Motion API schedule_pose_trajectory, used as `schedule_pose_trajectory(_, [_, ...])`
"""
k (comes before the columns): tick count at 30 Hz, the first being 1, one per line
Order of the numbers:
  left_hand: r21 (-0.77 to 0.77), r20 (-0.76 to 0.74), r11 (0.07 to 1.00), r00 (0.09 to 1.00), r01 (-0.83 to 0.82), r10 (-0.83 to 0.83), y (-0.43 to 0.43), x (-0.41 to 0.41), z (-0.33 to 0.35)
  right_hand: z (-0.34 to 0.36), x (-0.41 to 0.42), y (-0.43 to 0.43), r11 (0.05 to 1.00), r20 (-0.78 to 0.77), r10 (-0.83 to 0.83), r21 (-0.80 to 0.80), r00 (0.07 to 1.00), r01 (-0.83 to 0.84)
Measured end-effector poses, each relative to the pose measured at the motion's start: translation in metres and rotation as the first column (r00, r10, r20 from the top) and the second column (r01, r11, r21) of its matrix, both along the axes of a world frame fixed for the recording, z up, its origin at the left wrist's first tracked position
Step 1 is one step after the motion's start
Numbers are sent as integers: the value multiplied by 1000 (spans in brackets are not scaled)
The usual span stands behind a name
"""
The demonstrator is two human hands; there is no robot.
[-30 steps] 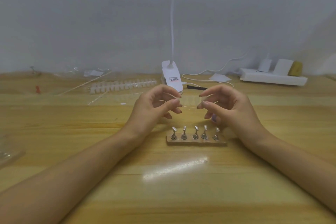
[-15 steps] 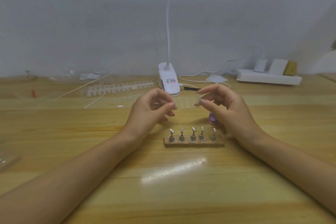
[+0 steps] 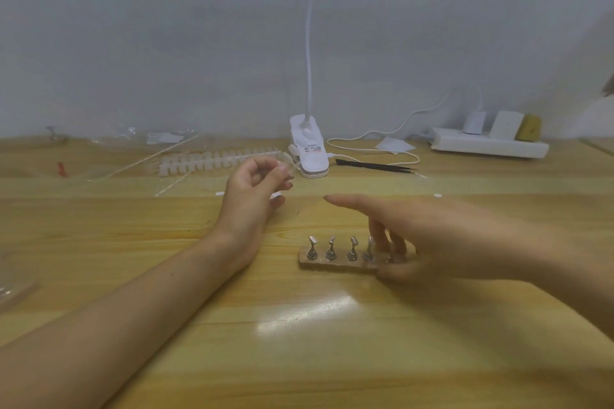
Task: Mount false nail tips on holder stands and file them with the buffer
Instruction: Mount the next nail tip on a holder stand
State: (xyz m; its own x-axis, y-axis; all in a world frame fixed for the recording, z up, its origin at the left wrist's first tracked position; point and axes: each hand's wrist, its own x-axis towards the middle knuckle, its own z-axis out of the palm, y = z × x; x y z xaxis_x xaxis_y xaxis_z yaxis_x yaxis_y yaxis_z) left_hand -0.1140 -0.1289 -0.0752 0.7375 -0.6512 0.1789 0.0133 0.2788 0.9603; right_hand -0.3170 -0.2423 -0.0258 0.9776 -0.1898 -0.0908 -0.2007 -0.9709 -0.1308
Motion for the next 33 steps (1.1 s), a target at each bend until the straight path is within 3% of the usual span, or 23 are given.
schedule_pose_trajectory(2, [-5,-1,1000,1000,-3,3,0,-1,0,-4,-3,14,997,10,-53,58,999,52])
schedule_pose_trajectory(4, [-15,-14,1000,1000,-16,15,1,-1,1,-3,-4,30,964,13,-69,259,998,63])
schedule_pose_trajectory(6, [-30,-33,999,999,-21,20,1,0,1,4,-4,42,863,34,-31,505,999,10])
schedule_pose_trajectory(7, [-37,-39,999,999,-23,21,1,0,1,9,-4,43,847,66,5,530,998,-39])
schedule_pose_trajectory(11, [-46,-60,998,997,-48,45,1,2,0,20,-2,18,968,253,36,232,967,-97])
schedule_pose_trajectory(15, [-79,-114,991,989,-107,97,0,5,1,-7,9,10,845,233,50,509,971,-166])
schedule_pose_trajectory(17, [-93,-150,988,982,-125,110,1,7,0,-21,20,13,802,200,90,566,976,-190])
schedule_pose_trajectory(21, [-91,-164,990,982,-108,92,1,7,0,-30,34,12,777,217,93,594,972,-207])
schedule_pose_trajectory(24, [-95,-138,991,987,-92,78,2,5,1,-29,26,-2,846,290,14,506,957,-166])
schedule_pose_trajectory(26, [-79,-84,994,994,-72,65,3,4,2,-29,17,-14,901,340,-62,423,938,-93])
schedule_pose_trajectory(29, [-18,82,1000,997,-13,14,5,0,2,-31,8,-28,911,369,-155,412,916,-12])
schedule_pose_trajectory(33, [17,342,998,937,67,-69,8,-6,6,-27,5,-34,923,359,-158,385,920,9])
